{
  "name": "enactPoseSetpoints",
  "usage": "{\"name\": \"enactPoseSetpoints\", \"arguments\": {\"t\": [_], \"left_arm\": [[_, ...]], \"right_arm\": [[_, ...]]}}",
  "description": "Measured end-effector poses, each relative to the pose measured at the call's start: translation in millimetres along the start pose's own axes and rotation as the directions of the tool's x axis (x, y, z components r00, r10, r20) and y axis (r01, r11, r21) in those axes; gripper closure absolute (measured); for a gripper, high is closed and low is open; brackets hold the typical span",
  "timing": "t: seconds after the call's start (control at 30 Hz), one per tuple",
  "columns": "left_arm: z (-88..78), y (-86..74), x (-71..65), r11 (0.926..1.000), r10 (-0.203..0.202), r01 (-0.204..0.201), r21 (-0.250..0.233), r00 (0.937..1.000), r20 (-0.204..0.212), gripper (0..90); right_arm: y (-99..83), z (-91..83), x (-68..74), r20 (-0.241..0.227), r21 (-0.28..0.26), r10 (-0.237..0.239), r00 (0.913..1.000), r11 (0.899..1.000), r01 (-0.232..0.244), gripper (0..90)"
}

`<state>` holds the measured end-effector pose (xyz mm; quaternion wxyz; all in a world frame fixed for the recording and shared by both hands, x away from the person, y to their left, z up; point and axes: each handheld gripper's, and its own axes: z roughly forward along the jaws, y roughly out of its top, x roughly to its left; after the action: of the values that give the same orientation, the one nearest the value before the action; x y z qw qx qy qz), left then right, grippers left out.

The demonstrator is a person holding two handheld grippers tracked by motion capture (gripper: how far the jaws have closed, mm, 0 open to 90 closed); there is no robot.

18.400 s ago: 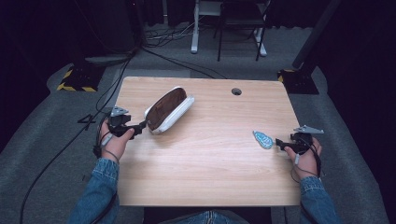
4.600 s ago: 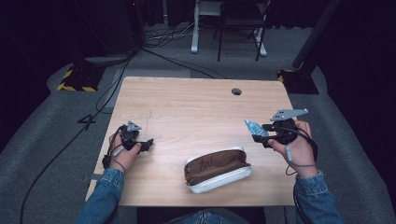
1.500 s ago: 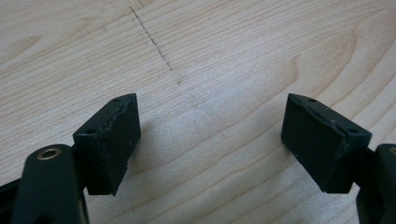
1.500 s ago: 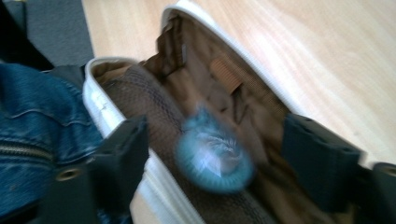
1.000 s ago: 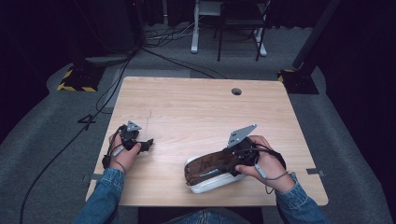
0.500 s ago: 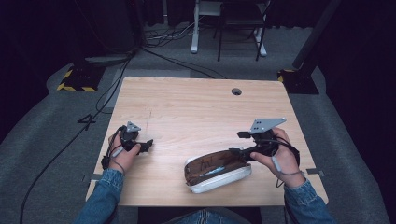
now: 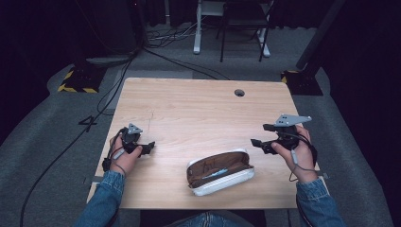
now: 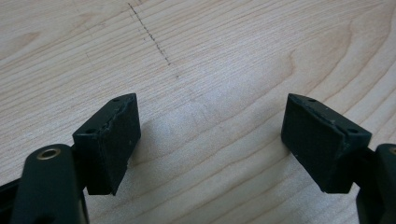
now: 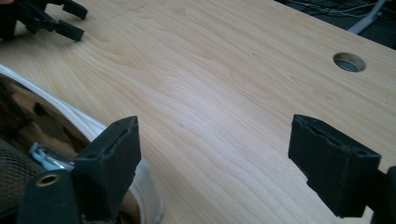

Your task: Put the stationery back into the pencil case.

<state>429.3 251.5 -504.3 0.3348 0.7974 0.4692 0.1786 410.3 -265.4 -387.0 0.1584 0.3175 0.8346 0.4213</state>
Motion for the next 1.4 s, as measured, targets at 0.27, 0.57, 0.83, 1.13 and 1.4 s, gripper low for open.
{"name": "enactPoseSetpoints", "arguments": {"t": [0.27, 0.57, 0.83, 1.13, 1.4], "left_arm": [[-0.4, -0.6, -0.3, 1.0, -0.001, 0.001, -0.001, 1.0, -0.001, 20.1], [-1.8, -1.9, -0.4, 1.0, 0.001, -0.001, 0.0, 1.0, 0.002, 20.1], [-2.6, -2.6, -0.5, 1.0, 0.005, -0.005, 0.0, 1.0, -0.001, 20.1], [-3.0, -3.0, -0.4, 1.0, 0.004, -0.004, 0.001, 1.0, 0.005, 20.1], [-3.0, -3.0, -0.4, 1.0, 0.004, -0.004, 0.001, 1.0, 0.005, 20.1]], "right_arm": [[-20.1, -1.6, -18.4, 0.06, 0.007, 0.025, 0.9979, 1.0, -0.025, 17.2], [-56.6, -1.7, -38.3, 0.14, -0.023, 0.091, 0.986, 0.996, -0.089, 16.8], [-82.7, 8.5, -40.1, 0.183, -0.01, 0.109, 0.9771, 0.994, -0.109, 17.1], [-103.8, 20.0, -38.1, 0.201, 0.041, 0.118, 0.9726, 0.991, -0.128, 17.1], [-116.5, 29.3, -43.0, 0.218, 0.074, 0.119, 0.9685, 0.988, -0.138, 17.0]]}}
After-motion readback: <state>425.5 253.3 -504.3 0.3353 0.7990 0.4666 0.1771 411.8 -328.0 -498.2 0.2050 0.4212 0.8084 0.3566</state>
